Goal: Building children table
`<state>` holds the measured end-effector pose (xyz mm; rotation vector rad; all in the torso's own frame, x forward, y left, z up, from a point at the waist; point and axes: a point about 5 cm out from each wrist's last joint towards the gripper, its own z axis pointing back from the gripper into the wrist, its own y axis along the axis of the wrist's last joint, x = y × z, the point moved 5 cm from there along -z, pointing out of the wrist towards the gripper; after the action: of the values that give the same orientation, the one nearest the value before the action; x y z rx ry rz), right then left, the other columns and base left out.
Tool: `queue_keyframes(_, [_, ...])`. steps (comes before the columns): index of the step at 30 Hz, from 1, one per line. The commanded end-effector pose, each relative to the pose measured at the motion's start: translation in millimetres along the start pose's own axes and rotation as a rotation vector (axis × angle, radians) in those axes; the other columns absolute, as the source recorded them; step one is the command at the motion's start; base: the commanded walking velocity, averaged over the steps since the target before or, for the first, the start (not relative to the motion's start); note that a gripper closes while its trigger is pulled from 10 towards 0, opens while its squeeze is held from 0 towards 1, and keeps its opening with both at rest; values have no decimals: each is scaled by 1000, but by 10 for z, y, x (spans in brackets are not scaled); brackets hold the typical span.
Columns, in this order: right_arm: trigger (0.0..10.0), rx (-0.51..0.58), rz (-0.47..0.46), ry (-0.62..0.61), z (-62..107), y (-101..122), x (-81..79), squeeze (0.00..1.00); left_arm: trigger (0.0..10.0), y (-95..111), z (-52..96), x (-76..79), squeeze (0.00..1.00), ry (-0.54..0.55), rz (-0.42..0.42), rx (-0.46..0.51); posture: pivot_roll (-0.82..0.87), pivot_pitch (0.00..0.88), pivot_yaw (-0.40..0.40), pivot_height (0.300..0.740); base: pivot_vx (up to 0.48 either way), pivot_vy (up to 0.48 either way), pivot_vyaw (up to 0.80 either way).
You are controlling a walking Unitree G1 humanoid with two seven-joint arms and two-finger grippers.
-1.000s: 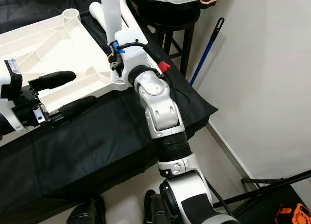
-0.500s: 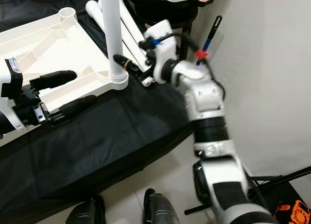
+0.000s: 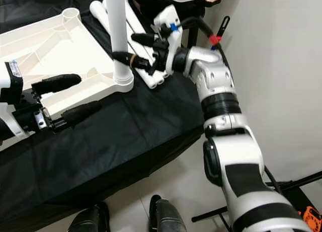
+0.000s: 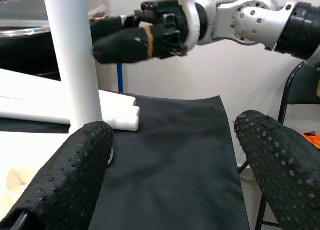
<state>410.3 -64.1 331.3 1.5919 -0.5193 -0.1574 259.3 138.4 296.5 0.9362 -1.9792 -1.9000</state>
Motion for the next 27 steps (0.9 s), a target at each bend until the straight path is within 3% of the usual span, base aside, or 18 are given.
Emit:
queue_keyframes(1, [10000,3,7,7,-17,-8,6,0,10000,29,32,51,0,-14,-17,-15,88,318,-67,740,0,0,0])
queue_keyframes(5, [10000,7,19,37,-52,13,-20,0,10000,44,43,63,0,-16,-17,-18,93,330,-67,740,0,0,0])
queue_keyframes(6, [8078,4,34,61,-84,13,-40,0,10000,46,51,77,0,-17,-14,-24,96,338,-68,740,0,0,0])
queue_keyframes(7, [8078,4,34,61,-84,13,-40,0,10000,46,51,77,0,-17,-14,-24,96,338,-68,740,0,0,0])
queue_keyframes(8, [4902,6,42,69,-95,18,-42,0,10000,43,61,87,0,-16,-11,-29,97,343,-69,740,0,0,0])
queue_keyframes(10, [4902,8,44,70,-96,22,-40,0,10000,43,65,92,0,-15,-10,-31,98,344,-70,740,0,0,0])
queue_keyframes(11, [2118,9,48,66,-95,24,-32,0,10000,44,69,98,0,-15,-8,-32,101,349,-70,740,0,0,0])
queue_keyframes(13, [2118,9,52,62,-96,26,-25,0,10000,46,71,102,0,-15,-7,-33,101,349,-70,740,0,0,0])
queue_keyframes(14, [0,10,56,60,-97,24,-22,0,10000,47,73,108,0,-16,-5,-33,100,355,-70,740,0,0,0])
queue_keyframes(22, [0,-3,71,37,-94,2,10,0,10000,53,67,126,0,-17,3,-35,92,360,-73,740,0,0,0])
queue_keyframes(27, [0,-68,143,-92,-103,-43,135,0,10000,50,61,123,0,-12,4,-31,82,355,-84,740,0,0,0])
